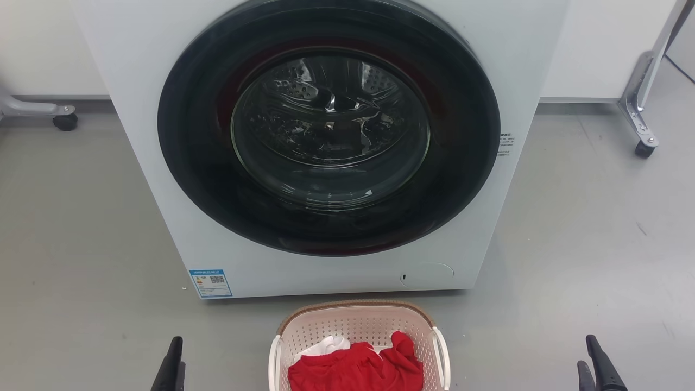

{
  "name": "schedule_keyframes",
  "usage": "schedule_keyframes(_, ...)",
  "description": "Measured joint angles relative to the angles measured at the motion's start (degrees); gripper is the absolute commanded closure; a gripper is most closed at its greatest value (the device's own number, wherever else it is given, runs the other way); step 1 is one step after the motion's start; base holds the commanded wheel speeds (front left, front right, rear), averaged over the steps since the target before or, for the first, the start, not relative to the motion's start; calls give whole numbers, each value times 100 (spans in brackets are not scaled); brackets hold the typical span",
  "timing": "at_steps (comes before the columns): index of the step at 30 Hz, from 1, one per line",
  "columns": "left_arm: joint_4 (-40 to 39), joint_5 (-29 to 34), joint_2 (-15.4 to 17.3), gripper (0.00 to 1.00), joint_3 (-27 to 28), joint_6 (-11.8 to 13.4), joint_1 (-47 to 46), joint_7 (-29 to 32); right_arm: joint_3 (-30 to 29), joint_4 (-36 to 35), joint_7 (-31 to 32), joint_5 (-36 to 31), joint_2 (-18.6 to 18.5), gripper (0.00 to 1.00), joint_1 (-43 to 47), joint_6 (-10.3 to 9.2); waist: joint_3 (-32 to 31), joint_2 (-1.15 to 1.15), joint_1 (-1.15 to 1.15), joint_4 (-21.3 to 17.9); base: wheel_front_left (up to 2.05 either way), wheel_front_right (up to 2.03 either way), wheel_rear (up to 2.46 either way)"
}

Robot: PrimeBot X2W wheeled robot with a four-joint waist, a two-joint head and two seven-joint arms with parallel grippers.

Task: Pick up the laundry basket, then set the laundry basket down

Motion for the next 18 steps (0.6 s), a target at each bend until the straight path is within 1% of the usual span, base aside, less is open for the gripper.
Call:
schedule_keyframes(3,-55,133,0,0,-49,58,0,-58,68,-27,-56,-167,-1,0,0,-57,-1,0,0,3,0,0,0)
schedule_keyframes(8,-167,491,2,0,-135,153,1,-157,215,-82,-160,-519,-3,0,-3,-208,0,0,0,8,0,0,0)
schedule_keyframes(12,-224,762,4,0,-211,207,1,-210,310,-126,-213,-768,-5,0,-6,-254,1,0,0,12,0,0,0)
schedule_keyframes(18,-339,1352,7,0,-355,310,0,-352,541,-185,-354,-1428,-13,0,-22,-344,8,0,0,18,0,0,0)
